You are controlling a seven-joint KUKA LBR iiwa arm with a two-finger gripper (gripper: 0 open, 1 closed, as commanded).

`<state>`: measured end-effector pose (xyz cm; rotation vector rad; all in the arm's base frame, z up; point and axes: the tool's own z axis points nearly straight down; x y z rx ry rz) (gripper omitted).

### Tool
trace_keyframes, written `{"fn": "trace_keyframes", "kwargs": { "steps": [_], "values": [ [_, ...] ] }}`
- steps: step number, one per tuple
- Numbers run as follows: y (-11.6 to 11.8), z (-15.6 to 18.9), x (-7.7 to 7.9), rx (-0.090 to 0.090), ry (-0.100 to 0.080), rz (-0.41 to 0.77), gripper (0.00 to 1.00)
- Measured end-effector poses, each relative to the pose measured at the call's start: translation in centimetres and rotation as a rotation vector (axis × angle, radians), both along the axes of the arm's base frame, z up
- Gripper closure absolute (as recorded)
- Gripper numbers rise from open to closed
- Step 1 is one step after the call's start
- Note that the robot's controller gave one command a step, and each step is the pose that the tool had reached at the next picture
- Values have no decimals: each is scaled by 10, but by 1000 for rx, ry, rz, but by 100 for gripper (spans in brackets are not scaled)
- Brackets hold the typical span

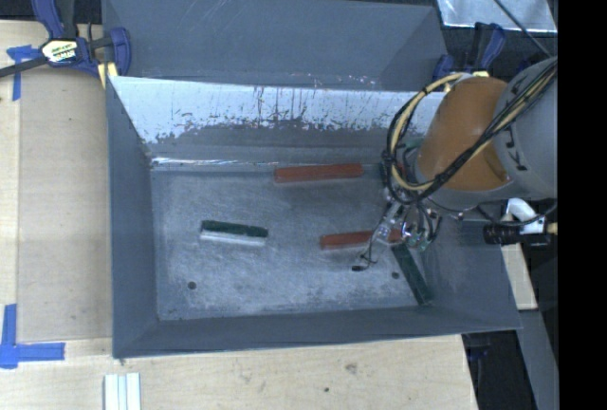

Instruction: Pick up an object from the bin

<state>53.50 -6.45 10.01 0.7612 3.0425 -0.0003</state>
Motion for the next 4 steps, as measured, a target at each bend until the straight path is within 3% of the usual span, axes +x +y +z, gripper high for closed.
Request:
{"fn": "trace_keyframes", "kwargs": {
  "steps": [1,2,3,4],
  "values": [
    [9,-31,-35,2,7,-206,0],
    [9,-31,-35,1,7,-202,0],
    [8,-30,-33,1,2,-202,100],
    [7,24,-31,1,-3,-198,100]
  ]
}}
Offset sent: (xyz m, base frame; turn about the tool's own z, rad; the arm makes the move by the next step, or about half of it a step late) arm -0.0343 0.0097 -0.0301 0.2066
